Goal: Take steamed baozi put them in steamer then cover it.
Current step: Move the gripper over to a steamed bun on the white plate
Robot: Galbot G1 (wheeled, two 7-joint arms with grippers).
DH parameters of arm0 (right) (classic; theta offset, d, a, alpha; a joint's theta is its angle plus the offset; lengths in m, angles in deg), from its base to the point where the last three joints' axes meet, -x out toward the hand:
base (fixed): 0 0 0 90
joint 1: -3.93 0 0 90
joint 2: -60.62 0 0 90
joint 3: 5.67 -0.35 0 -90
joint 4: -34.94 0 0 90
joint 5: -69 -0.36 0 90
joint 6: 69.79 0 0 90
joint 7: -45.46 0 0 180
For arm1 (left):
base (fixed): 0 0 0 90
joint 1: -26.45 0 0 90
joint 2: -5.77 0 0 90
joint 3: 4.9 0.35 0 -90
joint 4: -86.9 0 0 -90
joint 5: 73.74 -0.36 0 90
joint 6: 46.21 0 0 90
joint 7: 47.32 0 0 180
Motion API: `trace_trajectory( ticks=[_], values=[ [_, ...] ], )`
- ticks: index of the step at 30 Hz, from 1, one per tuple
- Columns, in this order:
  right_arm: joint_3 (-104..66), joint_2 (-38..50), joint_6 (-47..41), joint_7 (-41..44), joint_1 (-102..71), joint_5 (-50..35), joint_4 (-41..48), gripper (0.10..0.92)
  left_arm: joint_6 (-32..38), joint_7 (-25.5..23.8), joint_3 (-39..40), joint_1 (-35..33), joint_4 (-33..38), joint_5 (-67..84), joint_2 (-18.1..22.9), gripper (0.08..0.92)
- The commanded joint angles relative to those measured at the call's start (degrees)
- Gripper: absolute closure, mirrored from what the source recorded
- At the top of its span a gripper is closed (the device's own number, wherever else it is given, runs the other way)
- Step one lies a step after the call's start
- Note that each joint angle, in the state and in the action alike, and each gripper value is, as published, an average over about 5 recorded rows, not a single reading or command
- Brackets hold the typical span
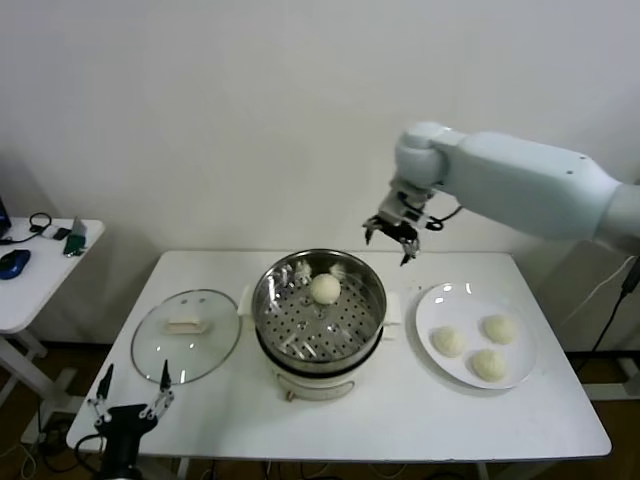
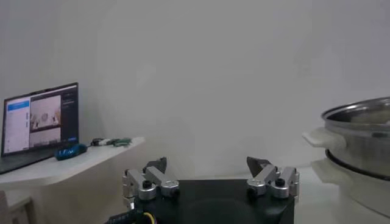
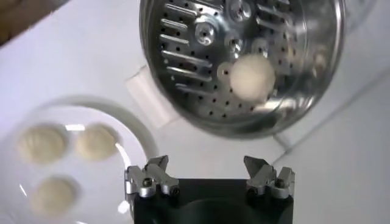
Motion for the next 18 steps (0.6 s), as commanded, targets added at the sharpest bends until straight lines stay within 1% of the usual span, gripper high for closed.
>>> trace_trajectory(
  ticks=[1, 9, 18],
  values=[
    [3.85, 14.40, -15.84, -5.29, -6.10, -9.20, -0.68, 0.203, 0.13, -0.09, -0.03, -0.51, 0.32, 0.04, -0.13, 0.177],
    [-0.49, 13.84, -15.59, -5.41, -17.08, -4.31, 4.40, 0.203, 0.11, -0.18, -0.68, -1.26, 0.30, 0.32, -0.32, 0.177],
    [-6.64, 10.11, -14.86, -5.59, -25.92, -0.71, 8.60, 0.203, 0.16, -0.09, -0.95, -1.65, -0.35, 0.30, -0.18, 0.177]
  ],
)
